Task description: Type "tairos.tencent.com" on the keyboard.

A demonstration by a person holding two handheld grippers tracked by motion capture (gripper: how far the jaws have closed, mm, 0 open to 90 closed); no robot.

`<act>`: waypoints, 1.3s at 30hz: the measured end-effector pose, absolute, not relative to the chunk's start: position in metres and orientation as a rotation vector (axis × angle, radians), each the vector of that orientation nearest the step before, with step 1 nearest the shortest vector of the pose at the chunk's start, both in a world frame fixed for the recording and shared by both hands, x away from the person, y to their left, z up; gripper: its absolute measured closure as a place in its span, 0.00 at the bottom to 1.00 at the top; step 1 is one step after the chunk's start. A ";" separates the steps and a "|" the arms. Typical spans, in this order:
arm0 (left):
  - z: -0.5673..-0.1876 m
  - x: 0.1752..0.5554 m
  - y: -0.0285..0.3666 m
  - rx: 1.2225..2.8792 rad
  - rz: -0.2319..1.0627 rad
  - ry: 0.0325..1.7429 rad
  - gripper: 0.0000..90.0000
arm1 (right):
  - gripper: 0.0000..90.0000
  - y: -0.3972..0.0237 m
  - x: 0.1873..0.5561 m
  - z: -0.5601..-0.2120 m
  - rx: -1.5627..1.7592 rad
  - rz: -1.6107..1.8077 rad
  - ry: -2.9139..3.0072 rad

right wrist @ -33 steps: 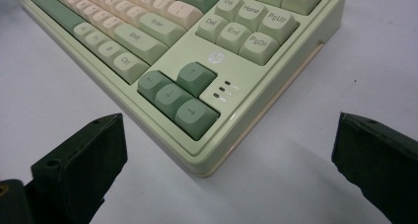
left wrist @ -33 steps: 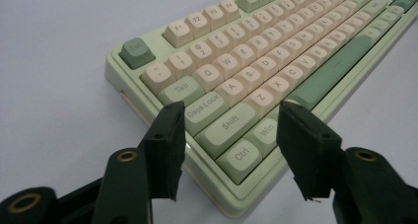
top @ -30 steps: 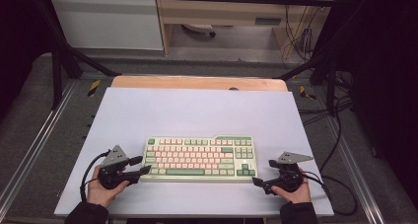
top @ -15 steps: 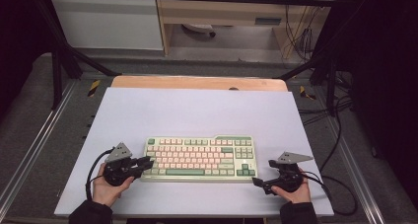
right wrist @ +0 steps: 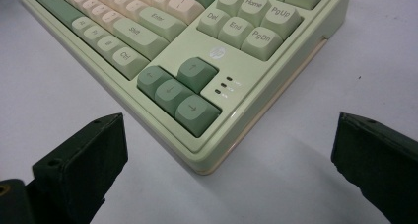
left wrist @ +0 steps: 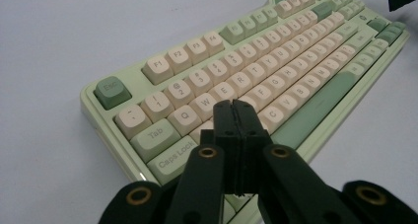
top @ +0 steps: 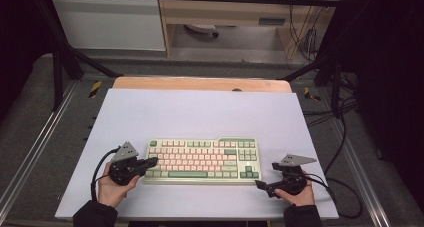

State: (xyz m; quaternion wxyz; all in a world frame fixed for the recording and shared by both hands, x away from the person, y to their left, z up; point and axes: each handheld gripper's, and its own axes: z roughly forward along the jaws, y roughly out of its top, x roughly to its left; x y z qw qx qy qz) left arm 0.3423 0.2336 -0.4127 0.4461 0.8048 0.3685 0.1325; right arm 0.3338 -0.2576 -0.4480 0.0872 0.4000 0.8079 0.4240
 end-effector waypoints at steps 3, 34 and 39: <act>-0.412 0.343 0.231 1.998 0.332 0.908 1.00 | 0.01 -0.258 0.334 -0.448 1.192 1.264 2.404; -0.409 0.369 0.175 2.051 0.320 0.860 1.00 | 0.01 -0.258 0.334 -0.448 1.187 1.270 2.405; -0.412 0.373 0.165 2.064 0.320 0.859 1.00 | 0.01 -0.258 0.334 -0.448 1.187 1.267 2.407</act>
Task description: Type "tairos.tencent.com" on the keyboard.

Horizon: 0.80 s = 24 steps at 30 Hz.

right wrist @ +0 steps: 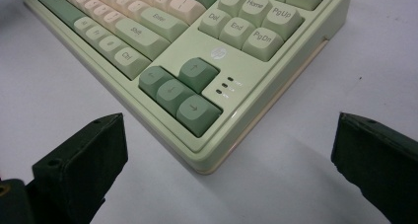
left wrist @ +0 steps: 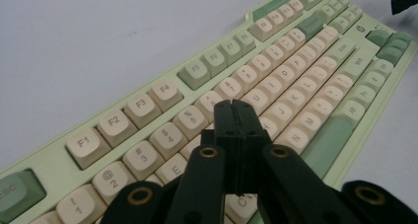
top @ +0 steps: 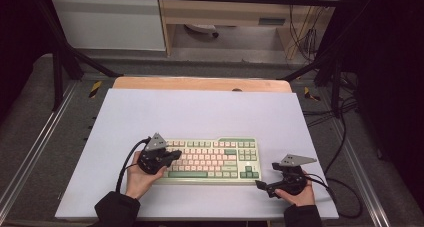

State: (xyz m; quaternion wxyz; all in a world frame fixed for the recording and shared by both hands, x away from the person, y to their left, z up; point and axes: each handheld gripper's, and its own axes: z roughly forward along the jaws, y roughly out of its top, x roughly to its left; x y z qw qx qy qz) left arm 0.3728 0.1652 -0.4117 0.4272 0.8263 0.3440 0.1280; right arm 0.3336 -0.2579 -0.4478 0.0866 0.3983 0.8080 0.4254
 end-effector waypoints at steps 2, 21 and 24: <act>-0.413 0.374 0.162 2.069 0.320 0.859 1.00 | 0.01 -0.258 0.334 -0.448 1.188 1.269 2.408; -0.427 0.382 0.149 2.108 0.340 0.868 1.00 | 0.01 -0.258 0.333 -0.448 1.189 1.267 2.410; -0.429 0.382 0.148 2.111 0.342 0.870 1.00 | 0.01 -0.258 0.333 -0.448 1.188 1.267 2.410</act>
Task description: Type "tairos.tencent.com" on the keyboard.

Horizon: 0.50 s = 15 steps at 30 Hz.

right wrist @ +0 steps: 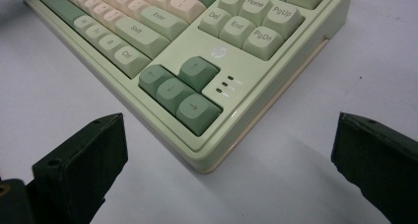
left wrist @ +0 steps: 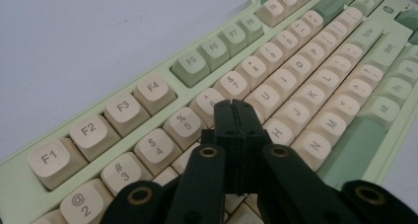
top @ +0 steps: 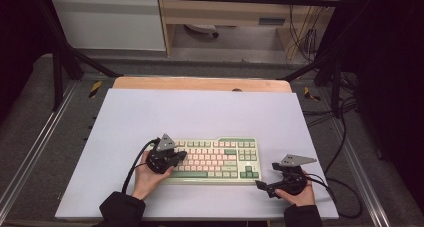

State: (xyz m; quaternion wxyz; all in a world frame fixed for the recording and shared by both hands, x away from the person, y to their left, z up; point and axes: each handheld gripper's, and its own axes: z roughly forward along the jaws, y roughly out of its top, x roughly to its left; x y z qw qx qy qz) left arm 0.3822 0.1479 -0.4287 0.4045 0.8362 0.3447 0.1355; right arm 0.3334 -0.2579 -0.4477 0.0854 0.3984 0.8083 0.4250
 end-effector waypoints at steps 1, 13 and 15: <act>-0.429 0.382 0.148 2.109 0.343 0.869 1.00 | 0.01 -0.258 0.333 -0.448 1.188 1.266 2.413; -0.432 0.382 0.147 2.113 0.351 0.865 1.00 | 0.01 -0.258 0.333 -0.448 1.187 1.265 2.413; -0.431 0.382 0.148 2.110 0.351 0.862 1.00 | 0.01 -0.258 0.333 -0.448 1.187 1.263 2.415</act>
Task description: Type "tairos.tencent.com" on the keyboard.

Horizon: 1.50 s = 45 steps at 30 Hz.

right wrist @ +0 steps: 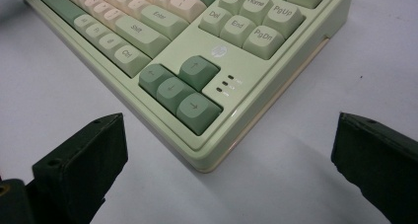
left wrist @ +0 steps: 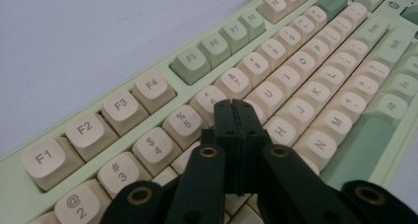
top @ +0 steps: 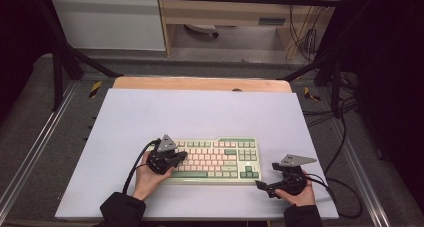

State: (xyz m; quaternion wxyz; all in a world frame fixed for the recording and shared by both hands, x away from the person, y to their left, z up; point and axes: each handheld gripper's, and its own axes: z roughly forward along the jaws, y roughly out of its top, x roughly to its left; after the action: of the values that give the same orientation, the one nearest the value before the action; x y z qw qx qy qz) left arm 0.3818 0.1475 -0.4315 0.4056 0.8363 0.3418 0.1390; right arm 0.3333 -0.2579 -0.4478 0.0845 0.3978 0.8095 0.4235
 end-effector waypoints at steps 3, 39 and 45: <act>-0.428 0.380 0.150 2.100 0.349 0.858 1.00 | 0.01 -0.258 0.333 -0.448 1.187 1.266 2.412; -0.417 0.352 0.212 2.054 0.384 0.887 1.00 | 0.01 -0.258 0.333 -0.448 1.180 1.261 2.420; -0.420 0.351 0.223 2.046 0.387 0.914 1.00 | 0.01 -0.258 0.333 -0.448 1.183 1.259 2.421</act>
State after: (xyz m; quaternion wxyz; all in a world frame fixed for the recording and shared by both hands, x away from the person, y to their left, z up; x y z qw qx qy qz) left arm 0.3513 0.2232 -0.4196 0.4201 0.8165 0.3648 0.1543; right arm 0.3331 -0.2579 -0.4480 0.0835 0.3963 0.8112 0.4219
